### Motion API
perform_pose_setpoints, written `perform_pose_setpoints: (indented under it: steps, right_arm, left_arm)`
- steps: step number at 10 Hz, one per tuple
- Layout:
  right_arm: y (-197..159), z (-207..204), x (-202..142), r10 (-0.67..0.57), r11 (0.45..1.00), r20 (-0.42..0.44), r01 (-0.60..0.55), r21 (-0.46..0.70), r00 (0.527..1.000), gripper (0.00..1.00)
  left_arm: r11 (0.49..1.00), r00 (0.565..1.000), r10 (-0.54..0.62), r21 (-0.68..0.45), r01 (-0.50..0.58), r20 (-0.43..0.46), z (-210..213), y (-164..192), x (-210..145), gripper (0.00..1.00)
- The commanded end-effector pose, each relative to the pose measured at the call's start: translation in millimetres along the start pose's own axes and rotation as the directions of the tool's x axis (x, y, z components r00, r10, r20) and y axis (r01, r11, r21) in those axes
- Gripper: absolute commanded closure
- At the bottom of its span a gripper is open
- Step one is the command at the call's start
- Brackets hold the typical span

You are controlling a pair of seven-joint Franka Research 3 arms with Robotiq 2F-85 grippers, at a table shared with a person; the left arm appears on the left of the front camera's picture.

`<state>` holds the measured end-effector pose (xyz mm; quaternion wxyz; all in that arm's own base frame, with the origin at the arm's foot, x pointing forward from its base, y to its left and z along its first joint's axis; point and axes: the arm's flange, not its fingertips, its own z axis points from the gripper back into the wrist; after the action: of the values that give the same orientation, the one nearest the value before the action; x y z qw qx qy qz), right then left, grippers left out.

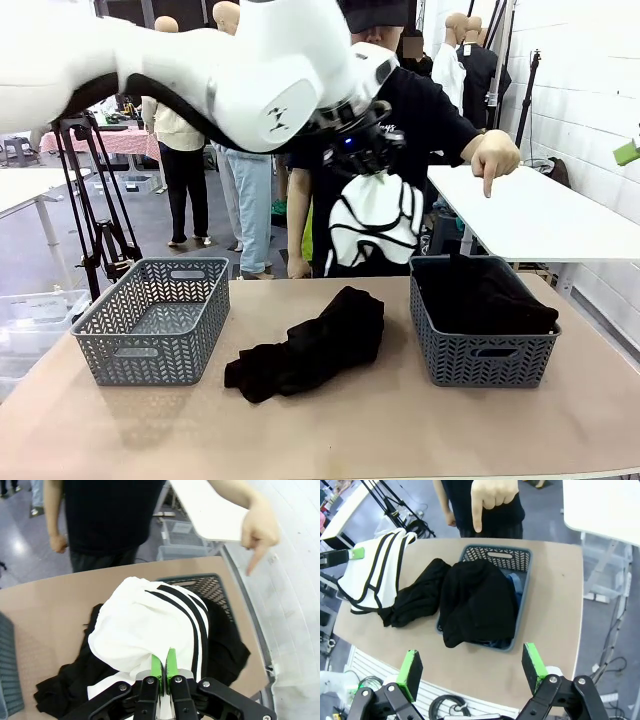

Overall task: Sort the tops and bottoms.
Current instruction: Sort the clothes according to human instructions.

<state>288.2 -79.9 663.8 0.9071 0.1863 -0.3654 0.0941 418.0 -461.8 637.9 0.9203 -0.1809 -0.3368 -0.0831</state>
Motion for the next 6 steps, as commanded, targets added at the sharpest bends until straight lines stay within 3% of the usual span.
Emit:
perform_pose_setpoints:
  steps: [1,2,3,6]
  right_arm:
    - [1.8,-2.6,-1.2,0.006,1.0,-0.015,-0.007,-0.014,1.0,0.0]
    - [1.8,-2.6,-1.2,0.006,1.0,-0.015,-0.007,-0.014,1.0,0.0]
    - [1.8,-2.6,-1.2,0.006,1.0,-0.015,-0.007,-0.014,1.0,0.0]
    - [1.8,-2.6,-1.2,0.006,1.0,-0.015,-0.007,-0.014,1.0,0.0]
  left_arm:
    - [0.999,1.0,-0.031,-0.041,0.031,-0.004,-6.7,-16.5,16.8,1.0]
    - [1.0,1.0,0.016,0.019,-0.015,-0.027,5.5,1.9,21.9,1.0]
    - [0.999,1.0,-0.017,-0.03,0.017,0.0,-1.3,-13.5,4.4,1.0]
    - [1.0,1.0,-0.01,-0.021,0.01,-0.01,-3.5,-12.7,9.6,1.0]
